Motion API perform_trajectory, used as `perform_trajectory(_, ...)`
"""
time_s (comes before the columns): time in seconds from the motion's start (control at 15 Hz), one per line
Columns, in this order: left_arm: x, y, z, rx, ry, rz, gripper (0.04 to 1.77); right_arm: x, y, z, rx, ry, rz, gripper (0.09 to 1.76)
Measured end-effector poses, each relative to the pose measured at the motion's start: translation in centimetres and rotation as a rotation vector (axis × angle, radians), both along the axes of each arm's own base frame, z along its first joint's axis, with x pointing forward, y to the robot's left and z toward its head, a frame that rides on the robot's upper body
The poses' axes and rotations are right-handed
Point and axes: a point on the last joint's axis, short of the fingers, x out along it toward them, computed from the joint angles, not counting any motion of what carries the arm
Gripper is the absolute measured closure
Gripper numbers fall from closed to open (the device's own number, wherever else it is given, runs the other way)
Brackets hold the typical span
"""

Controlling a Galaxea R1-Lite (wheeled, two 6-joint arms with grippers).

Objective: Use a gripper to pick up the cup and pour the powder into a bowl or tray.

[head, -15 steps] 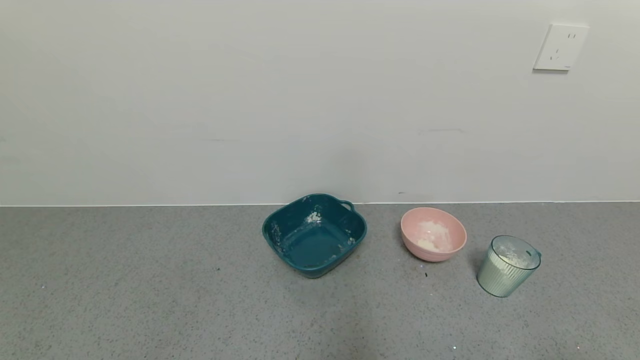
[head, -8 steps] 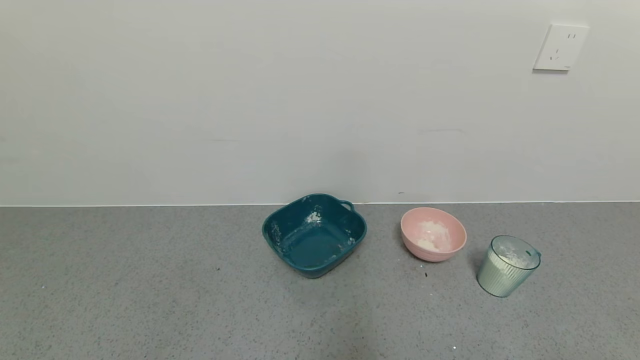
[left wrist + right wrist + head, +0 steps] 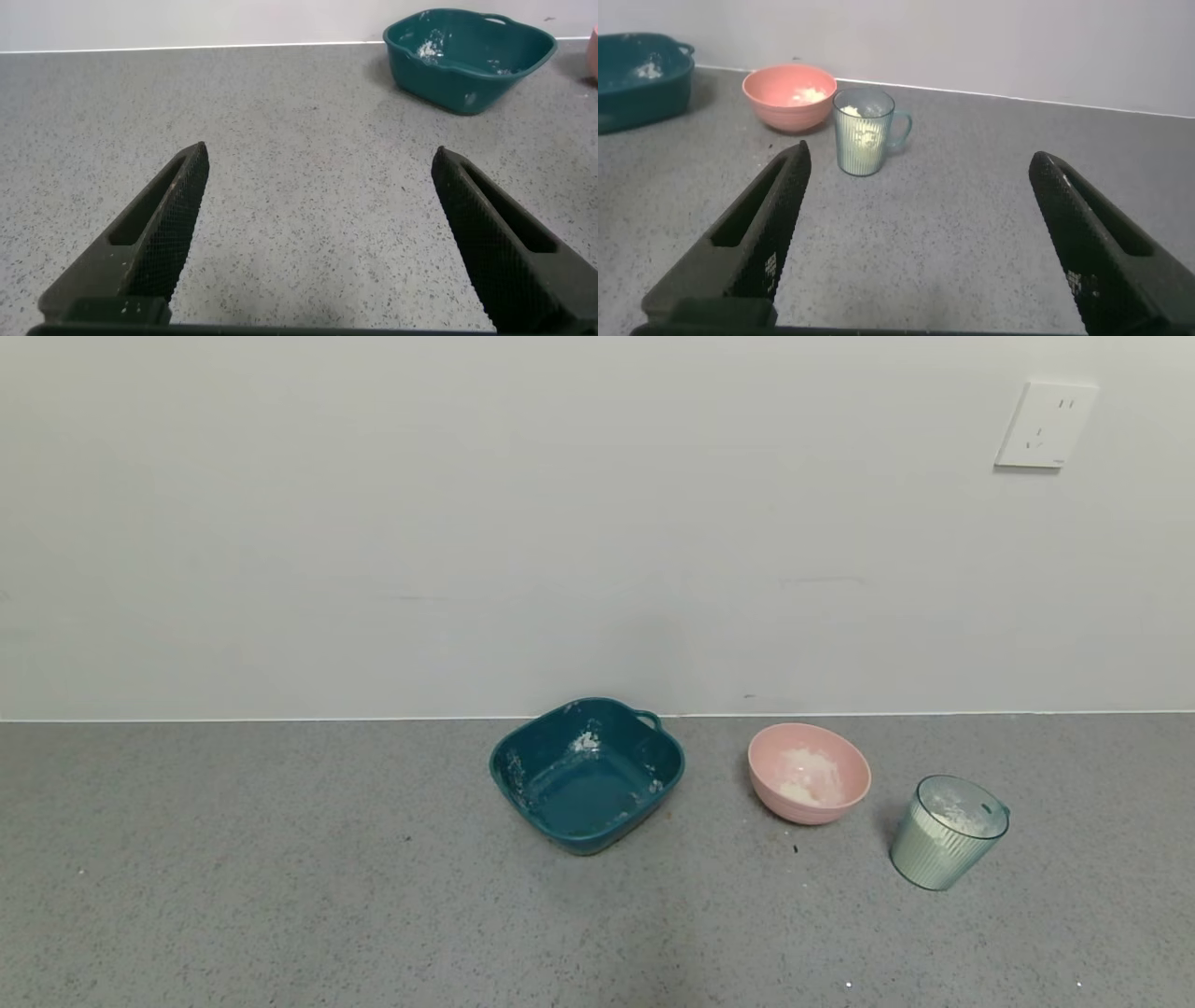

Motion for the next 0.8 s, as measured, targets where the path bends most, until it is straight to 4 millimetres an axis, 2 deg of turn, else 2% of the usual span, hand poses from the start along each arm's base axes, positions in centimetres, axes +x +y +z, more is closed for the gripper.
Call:
perform_trajectory(0.2, 0.0, 0.0, 0.0, 0.000, 0.000, 0.000, 0.09, 1.0, 0.0, -2.0, 0.030, -0.055, 0.010, 0.15)
perform_trajectory(0.47, 0.0, 0.0, 0.0, 0.000, 0.000, 0.000, 0.09, 1.4, 0.1, -4.3, 0.090, 0.088, 0.046, 0.15)
perform_trajectory(0.8, 0.0, 0.0, 0.0, 0.000, 0.000, 0.000, 0.09, 1.4, 0.1, -4.3, 0.105, 0.079, 0.052, 0.15)
